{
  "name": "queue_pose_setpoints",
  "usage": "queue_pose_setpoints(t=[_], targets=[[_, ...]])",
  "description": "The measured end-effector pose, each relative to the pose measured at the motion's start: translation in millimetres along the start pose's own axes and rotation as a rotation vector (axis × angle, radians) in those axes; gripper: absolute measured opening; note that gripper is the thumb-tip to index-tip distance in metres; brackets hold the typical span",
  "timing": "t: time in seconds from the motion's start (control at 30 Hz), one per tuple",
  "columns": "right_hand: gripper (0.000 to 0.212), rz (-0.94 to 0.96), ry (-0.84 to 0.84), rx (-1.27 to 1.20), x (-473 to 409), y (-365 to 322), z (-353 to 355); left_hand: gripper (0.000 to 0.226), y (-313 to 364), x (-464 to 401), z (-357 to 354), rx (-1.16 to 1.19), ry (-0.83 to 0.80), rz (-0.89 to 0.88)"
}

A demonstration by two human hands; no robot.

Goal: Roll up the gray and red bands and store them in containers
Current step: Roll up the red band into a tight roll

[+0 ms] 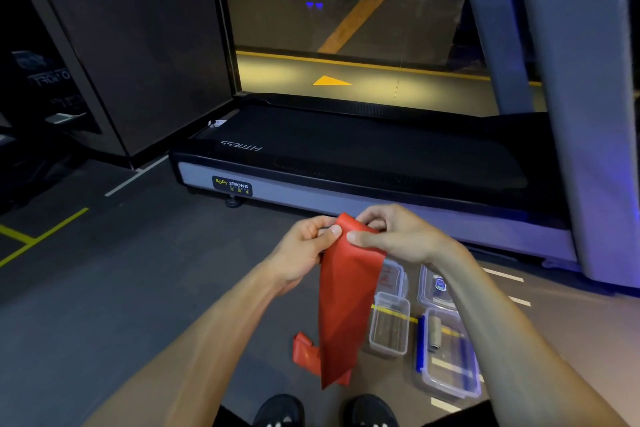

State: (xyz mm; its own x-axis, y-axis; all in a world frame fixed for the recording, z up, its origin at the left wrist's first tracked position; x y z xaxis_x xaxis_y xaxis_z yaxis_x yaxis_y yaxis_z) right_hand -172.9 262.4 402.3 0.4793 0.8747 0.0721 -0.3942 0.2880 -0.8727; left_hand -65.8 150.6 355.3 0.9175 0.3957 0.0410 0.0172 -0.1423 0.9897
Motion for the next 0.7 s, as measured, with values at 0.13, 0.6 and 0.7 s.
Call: queue_pose_setpoints(t=[0.13, 0.6, 0.7], targets=[[0.027, 0.046, 0.078, 0.022, -4.0, -1.5, 4.0, 0.019, 1.8, 1.2, 2.8, 0.011, 0.039, -0.017], [0.024, 0.030, 0.180, 0.056, -6.1, -1.0, 8.6, 0.032, 1.9, 2.2, -3.8, 0.031, -0.071, -0.017], [0.027, 0.029, 0.174, 0.080, -5.9, -1.6, 8.0, 0.036, 1.6, 0.6, -3.9, 0.031, -0.076, -0.014]])
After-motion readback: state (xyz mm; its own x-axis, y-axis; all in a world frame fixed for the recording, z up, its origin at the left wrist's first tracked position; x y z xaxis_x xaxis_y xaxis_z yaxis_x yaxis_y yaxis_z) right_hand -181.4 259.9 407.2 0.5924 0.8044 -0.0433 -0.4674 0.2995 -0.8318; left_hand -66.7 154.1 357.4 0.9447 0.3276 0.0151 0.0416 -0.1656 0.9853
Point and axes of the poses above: each hand's wrist, its own x-axis away from the middle knuckle, its own z-axis out of the back of the hand, y = z × x, the point moved 6 cm from there along -x, towards the middle knuckle, and after that the axes turned 3 degrees about y, right-handed, at the moved point
